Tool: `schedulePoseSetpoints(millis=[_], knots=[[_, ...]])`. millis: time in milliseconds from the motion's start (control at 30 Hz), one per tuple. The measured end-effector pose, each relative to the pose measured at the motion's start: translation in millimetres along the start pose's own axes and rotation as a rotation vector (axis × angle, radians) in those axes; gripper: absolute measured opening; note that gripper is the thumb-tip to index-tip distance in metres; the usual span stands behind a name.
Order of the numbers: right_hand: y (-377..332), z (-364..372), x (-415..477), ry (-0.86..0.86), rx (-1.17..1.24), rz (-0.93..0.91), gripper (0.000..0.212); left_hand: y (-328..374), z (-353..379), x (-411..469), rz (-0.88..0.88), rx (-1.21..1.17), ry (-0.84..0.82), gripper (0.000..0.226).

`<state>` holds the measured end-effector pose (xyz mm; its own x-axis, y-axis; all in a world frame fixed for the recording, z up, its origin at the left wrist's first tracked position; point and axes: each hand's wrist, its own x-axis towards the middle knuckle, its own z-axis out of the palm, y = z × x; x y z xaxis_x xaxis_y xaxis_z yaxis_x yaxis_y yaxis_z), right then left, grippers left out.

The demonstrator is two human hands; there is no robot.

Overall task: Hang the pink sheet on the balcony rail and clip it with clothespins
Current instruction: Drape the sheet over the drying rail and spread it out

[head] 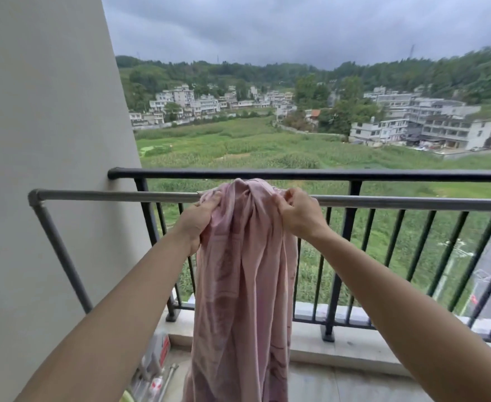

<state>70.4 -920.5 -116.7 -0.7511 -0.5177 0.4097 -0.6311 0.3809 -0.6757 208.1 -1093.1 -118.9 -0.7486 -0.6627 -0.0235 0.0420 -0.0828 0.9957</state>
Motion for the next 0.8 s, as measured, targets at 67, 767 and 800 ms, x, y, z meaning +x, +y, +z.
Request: schedulePoseSetpoints(millis=[67, 767, 800], knots=[[3.6, -17.1, 12.6, 0.068, -0.072, -0.081, 0.025, 7.3, 10.5, 5.9, 0.036, -0.033, 0.014, 0.027], [45.1, -106.4, 67.4, 0.473, -0.272, -0.238, 0.037, 48.1, -30.7, 26.9, 0.255, 0.145, 0.530, 0.040], [51.2, -106.5, 66.5, 0.389, -0.285, -0.178, 0.036, 47.1, -30.7, 28.6, 0.242, 0.147, 0.503, 0.036]])
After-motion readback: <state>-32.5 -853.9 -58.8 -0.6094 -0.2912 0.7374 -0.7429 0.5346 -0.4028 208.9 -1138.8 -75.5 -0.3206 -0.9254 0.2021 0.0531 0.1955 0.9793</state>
